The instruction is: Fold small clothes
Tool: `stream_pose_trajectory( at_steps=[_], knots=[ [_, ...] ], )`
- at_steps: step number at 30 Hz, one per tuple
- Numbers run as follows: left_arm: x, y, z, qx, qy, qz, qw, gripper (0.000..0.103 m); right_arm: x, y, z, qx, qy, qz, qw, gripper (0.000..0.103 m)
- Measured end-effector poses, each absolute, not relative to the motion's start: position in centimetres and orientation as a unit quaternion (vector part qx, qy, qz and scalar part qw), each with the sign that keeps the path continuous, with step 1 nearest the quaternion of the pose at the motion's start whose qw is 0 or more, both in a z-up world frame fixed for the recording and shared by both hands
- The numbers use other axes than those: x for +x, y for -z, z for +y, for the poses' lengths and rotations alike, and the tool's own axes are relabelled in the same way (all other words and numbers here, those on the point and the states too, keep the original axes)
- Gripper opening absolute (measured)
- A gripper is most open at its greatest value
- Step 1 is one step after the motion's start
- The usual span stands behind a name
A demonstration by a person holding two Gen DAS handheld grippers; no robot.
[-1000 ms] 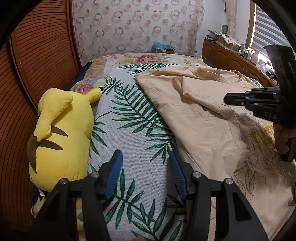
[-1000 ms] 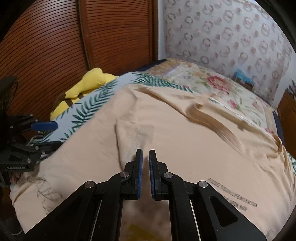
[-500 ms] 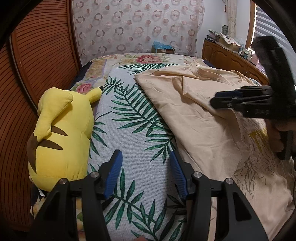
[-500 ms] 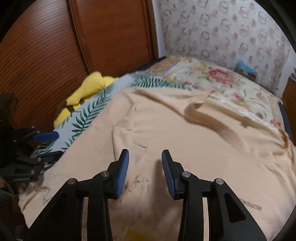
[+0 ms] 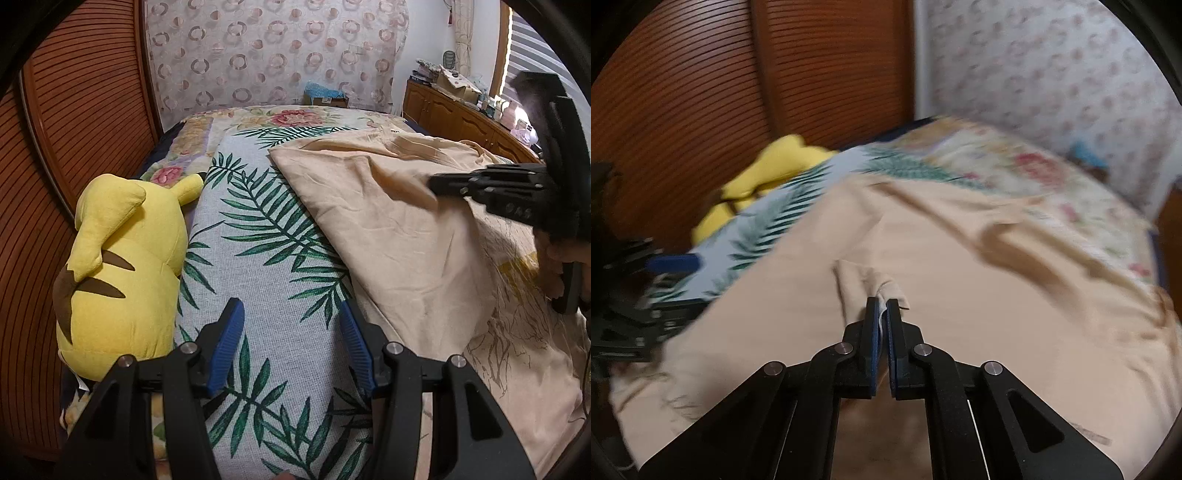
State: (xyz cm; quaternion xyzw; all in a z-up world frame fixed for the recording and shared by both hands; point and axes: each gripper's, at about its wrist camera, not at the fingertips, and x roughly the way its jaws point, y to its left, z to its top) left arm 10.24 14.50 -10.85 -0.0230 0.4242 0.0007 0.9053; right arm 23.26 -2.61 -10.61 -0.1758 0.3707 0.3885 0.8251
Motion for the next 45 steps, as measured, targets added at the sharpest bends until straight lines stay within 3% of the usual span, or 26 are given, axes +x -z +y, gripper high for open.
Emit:
stream_pose_trajectory(
  at_steps=[7, 9, 11, 13, 14, 16, 21, 41, 43, 45],
  knots=[
    [10.3, 10.9, 14.6, -0.023, -0.001, 0.424, 0.905, 0.053, 24.0, 9.7, -6.0, -0.154, -0.341, 0.38, 0.846, 0.002],
    [10.2, 10.8, 14.4, -0.021, -0.002, 0.424, 0.905, 0.053, 24.0, 9.3, -6.4, -0.154, -0.33, 0.377, 0.852, 0.014],
    [10.2, 10.8, 14.1, -0.021, -0.002, 0.424, 0.905, 0.053, 23.8, 8.8, -7.1, -0.152, -0.332, 0.375, 0.852, 0.017],
    [10.2, 10.8, 14.1, -0.021, -0.002, 0.424, 0.905, 0.053, 23.4, 8.4, -8.1, -0.154, -0.335, 0.372, 0.852, 0.025],
    [10.2, 10.8, 14.1, -0.021, -0.002, 0.424, 0.905, 0.053, 23.1, 8.3, -8.7, -0.157, -0.335, 0.37, 0.852, 0.036],
    [10.2, 10.8, 14.1, -0.021, -0.002, 0.424, 0.905, 0.053, 22.3, 8.2, -9.9, -0.166, -0.336, 0.365, 0.852, 0.042],
    [10.1, 10.8, 13.8, -0.021, -0.006, 0.424, 0.905, 0.054, 19.8, 8.1, -13.8, -0.194, -0.325, 0.356, 0.854, 0.043],
    [9.5, 6.0, 7.8, -0.004, 0.031, 0.355, 0.934, 0.053, 14.1, 5.7, -36.9, -0.093, -0.183, 0.349, 0.914, 0.043],
    [9.9, 5.8, 6.6, -0.006, 0.045, 0.354, 0.934, 0.053, 14.3, 5.2, -38.5, -0.08, -0.169, 0.345, 0.92, 0.046],
    [10.5, 6.1, 5.3, -0.005, 0.056, 0.357, 0.932, 0.053, 14.7, 4.9, -39.7, -0.075, -0.157, 0.344, 0.923, 0.056]
  ],
)
